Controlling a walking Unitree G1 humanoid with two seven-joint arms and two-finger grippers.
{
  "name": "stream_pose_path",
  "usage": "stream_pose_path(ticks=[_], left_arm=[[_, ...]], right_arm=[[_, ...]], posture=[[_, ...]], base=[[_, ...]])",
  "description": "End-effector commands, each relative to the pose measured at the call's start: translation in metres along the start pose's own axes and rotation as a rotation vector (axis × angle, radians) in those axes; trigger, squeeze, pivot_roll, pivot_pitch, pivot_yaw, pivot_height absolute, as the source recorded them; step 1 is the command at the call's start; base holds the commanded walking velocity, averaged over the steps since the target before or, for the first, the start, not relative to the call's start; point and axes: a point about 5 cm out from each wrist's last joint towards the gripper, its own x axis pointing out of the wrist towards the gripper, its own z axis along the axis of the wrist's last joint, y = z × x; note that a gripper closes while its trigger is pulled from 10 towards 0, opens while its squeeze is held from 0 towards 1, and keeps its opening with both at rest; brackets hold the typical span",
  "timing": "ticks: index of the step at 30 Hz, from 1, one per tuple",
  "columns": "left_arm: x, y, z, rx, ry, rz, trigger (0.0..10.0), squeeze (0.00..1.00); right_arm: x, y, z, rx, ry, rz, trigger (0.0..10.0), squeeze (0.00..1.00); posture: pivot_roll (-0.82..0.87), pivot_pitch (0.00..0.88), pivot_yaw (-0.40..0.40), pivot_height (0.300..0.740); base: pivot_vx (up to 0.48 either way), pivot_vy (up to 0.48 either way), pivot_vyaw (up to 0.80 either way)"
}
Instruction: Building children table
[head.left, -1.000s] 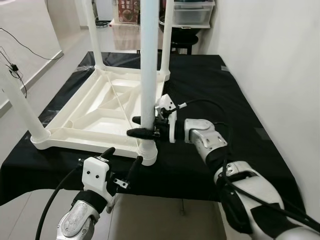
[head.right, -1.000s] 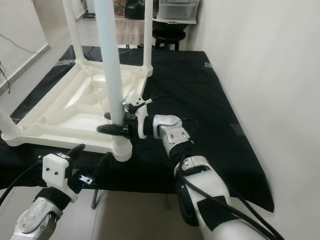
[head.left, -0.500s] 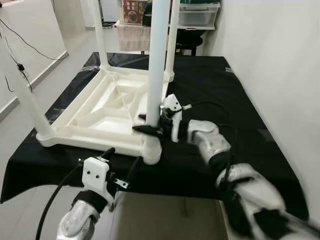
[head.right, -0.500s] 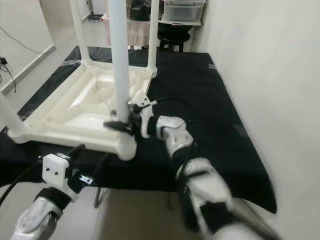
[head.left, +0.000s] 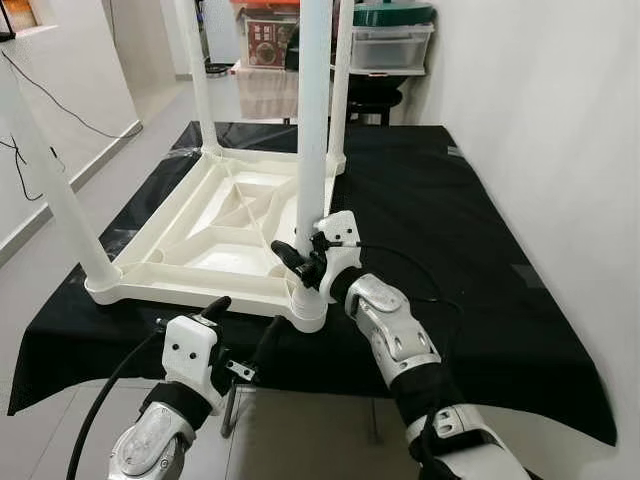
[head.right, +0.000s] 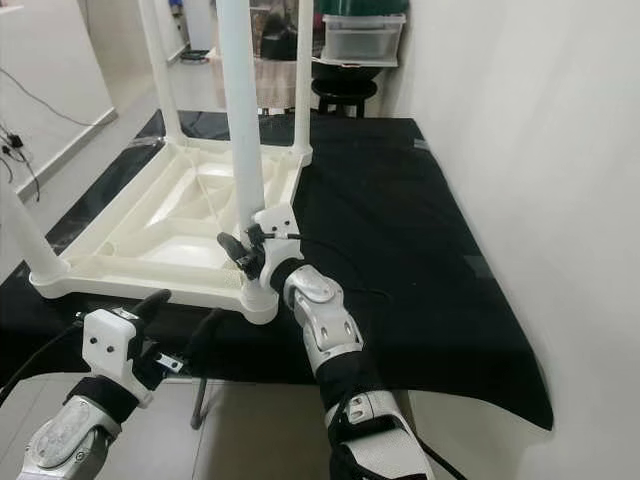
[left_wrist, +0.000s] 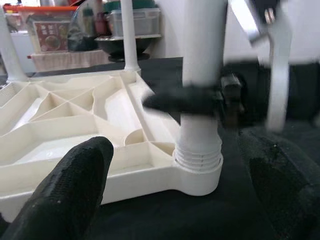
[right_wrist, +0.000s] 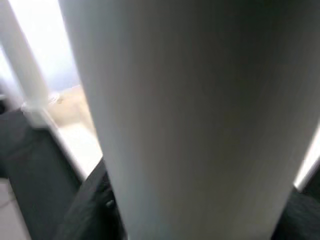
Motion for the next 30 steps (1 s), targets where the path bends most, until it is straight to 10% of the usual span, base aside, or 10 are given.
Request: stream_pose_path(ticks=[1,3,4,6,7,16,17,18,30], left_arm=[[0.0,0.0,-0.004,-0.002,0.017,0.006,10.0,0.0],[0.001,-0.001,-0.005,-0.004,0.018,0.002,10.0,0.0],[0.001,-0.001,-0.005,-0.006,0.018,-0.002,10.0,0.0],[0.002,-0.001,-0.005,-0.008,0.018,-0.005,10.0,0.0],[0.002,-0.002,-0.005,-0.008,0.018,-0.006,10.0,0.0],[0.002,-0.004,-0.006,-0.007,0.015,-0.004,10.0,0.0],[0.002,-0.005,-0.005,-0.007,0.014,-0.003,10.0,0.0],[0.003,-0.005,-0.005,-0.007,0.013,-0.002,10.0,0.0],[0.004,-0.006,-0.004,-0.01,0.006,-0.001,10.0,0.0]], right_arm=[[0.001,0.002,0.011,0.014,-0.014,0.062,10.0,1.0],[0.0,0.001,0.021,0.003,-0.04,0.169,10.0,1.0],[-0.003,0.0,0.029,-0.024,-0.058,0.319,10.0,0.29],[-0.006,-0.001,0.033,-0.044,-0.067,0.421,10.0,0.29],[-0.008,-0.007,0.038,-0.087,-0.059,0.51,10.0,0.0],[-0.005,-0.025,0.055,-0.126,-0.005,0.609,10.0,0.0],[-0.005,-0.026,0.056,-0.13,0.009,0.615,6.4,0.0],[-0.005,-0.028,0.056,-0.11,0.018,0.627,0.0,0.0],[-0.014,-0.043,0.047,-0.109,0.002,0.553,0.0,0.0]], posture=[[0.03,0.047,-0.042,0.74],[0.03,0.042,-0.042,0.74],[0.02,0.039,-0.04,0.74],[0.02,0.038,-0.042,0.74],[0.03,0.036,-0.045,0.74],[0.04,0.035,-0.053,0.74],[0.05,0.037,-0.056,0.74],[0.05,0.037,-0.058,0.74],[0.04,0.051,-0.063,0.74]], base=[[0.0,0.0,0.0],[0.0,0.0,0.0],[0.0,0.0,0.0],[0.0,0.0,0.0],[0.0,0.0,0.0],[0.0,0.0,0.0],[0.0,0.0,0.0],[0.0,0.0,0.0],[0.0,0.0,0.0]])
